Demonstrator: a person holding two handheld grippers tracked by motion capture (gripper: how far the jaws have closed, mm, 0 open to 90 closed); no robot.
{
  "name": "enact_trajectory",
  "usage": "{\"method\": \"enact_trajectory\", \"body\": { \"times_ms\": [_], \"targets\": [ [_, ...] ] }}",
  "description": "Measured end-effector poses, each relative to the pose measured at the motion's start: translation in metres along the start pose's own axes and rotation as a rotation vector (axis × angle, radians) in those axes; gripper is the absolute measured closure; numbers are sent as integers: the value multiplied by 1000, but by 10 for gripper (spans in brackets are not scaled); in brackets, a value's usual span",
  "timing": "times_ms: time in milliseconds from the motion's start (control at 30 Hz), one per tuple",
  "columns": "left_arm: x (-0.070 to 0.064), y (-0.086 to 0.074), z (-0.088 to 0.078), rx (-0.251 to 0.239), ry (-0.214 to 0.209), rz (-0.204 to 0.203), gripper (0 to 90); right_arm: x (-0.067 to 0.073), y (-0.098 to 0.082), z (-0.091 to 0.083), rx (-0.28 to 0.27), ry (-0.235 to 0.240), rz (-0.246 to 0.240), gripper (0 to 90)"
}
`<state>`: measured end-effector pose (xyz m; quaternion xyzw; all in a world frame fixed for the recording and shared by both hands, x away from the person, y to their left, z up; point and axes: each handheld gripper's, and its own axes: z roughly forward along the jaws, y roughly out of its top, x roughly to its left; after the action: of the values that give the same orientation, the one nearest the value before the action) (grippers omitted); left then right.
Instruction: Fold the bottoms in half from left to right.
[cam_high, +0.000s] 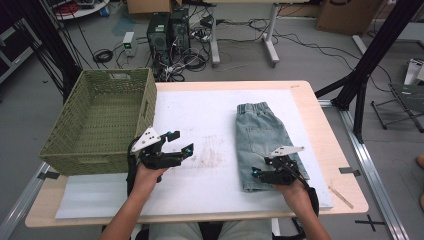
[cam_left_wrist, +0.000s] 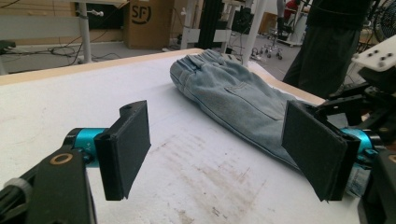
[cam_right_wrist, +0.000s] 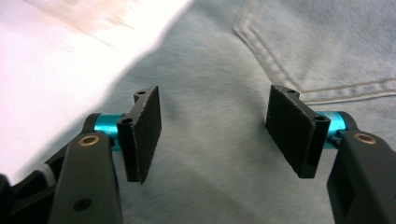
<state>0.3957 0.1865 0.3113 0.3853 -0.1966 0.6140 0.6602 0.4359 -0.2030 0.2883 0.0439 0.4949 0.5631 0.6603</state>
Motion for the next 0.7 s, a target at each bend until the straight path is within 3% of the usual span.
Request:
{"method": "enact_trajectory", "body": {
  "times_ms": [133,300,400,433,467,500,600,700],
  "targets": [
    [-2,-1,1,6,-6,3,239,6,-9,4,71,11,-46,369],
    [-3,-1,2,10,-9,8,239,10,-10,1,69,0,-54,376],
    [-3,-2,3,11,-11,4,239,12,-10,-4,27,39,-37,408],
    [-3,-2,3,11,-11,4,239,12,-10,-4,27,39,-37,408],
    [-3,-2,4,15,-13,7,239,15,-13,2,66,25,-61,414],
    [-4,-2,4,15,-13,7,239,15,-14,2,58,26,-66,414],
    [-3,-2,4,17,-12,7,239,13,-12,-2,68,54,-45,411],
    [-3,-2,4,14,-10,3,239,5,-11,-15,3,94,-9,391]
  ]
}}
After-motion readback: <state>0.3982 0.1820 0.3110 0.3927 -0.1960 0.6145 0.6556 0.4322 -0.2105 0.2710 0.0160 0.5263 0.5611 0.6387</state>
